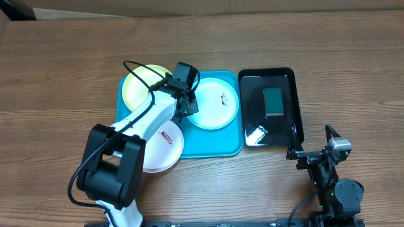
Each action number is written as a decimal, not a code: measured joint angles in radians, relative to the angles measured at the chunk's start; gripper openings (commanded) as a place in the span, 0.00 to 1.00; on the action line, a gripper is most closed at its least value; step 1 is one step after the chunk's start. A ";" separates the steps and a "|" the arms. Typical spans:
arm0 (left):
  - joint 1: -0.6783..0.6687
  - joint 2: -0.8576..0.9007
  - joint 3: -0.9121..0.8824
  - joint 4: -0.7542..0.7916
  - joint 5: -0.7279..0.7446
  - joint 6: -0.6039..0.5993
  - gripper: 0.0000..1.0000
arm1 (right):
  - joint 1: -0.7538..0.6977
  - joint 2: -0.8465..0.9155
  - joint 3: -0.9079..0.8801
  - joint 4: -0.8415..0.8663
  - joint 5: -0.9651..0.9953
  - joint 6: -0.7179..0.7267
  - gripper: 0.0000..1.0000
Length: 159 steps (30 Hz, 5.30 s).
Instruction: Clean dirty plates on tray and stack at the side
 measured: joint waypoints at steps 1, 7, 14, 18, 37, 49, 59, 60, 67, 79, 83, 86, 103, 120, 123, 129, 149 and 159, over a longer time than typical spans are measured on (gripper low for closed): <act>0.000 0.002 0.000 0.000 0.000 0.002 0.20 | 0.000 0.000 0.000 0.000 0.000 0.000 1.00; 0.000 0.009 0.000 0.002 0.000 0.002 0.18 | 0.000 0.000 0.000 0.000 0.000 0.000 1.00; 0.000 0.009 0.000 0.003 0.000 0.003 0.18 | 0.000 0.000 0.000 -0.001 0.000 0.000 1.00; 0.000 0.009 0.000 0.003 0.000 0.006 0.17 | 0.000 0.000 0.000 0.000 0.000 0.000 1.00; 0.000 0.026 -0.004 0.019 0.000 0.006 0.09 | 0.000 0.000 0.000 0.000 0.000 0.000 1.00; 0.000 0.026 -0.004 0.024 0.000 0.009 0.08 | 0.000 0.000 0.000 0.068 -0.006 0.000 1.00; 0.000 0.026 -0.004 0.022 0.000 0.009 0.12 | 0.000 0.029 0.139 -0.018 -0.005 0.000 1.00; 0.000 0.026 -0.004 0.022 0.000 0.009 0.13 | 0.000 0.042 0.167 -0.026 -0.001 0.000 1.00; 0.000 0.026 -0.004 0.022 0.001 0.008 0.07 | 0.000 0.229 0.300 -0.064 0.009 -0.001 1.00; 0.000 0.026 -0.004 0.026 0.002 0.008 0.04 | 0.000 0.751 0.768 -0.507 -0.017 -0.003 1.00; 0.005 0.026 -0.004 0.027 0.013 0.008 0.04 | 0.000 0.962 1.046 -0.753 -0.046 -0.002 1.00; 0.014 0.026 -0.004 0.027 0.029 0.008 0.04 | 0.000 1.067 1.182 -0.845 -0.109 -0.002 0.96; 0.023 0.026 -0.004 0.026 0.050 0.008 0.04 | 0.081 1.475 1.258 -0.888 -0.104 0.000 0.72; 0.023 0.026 -0.004 0.026 0.050 0.009 0.04 | 0.134 1.822 1.258 -0.708 0.088 -0.003 0.74; 0.023 0.026 -0.004 0.026 0.050 0.009 0.04 | 0.134 1.839 1.258 -0.684 0.089 -0.006 0.74; 0.023 0.026 -0.004 0.026 0.050 0.009 0.04 | 0.134 1.844 1.258 -0.668 0.095 -0.011 0.74; 0.023 0.026 -0.004 0.026 0.050 0.009 0.05 | 0.134 1.844 1.148 -0.509 0.074 -0.015 0.75; 0.023 0.026 -0.004 0.026 0.050 0.009 0.05 | 0.134 1.844 1.117 -0.477 0.073 -0.019 0.66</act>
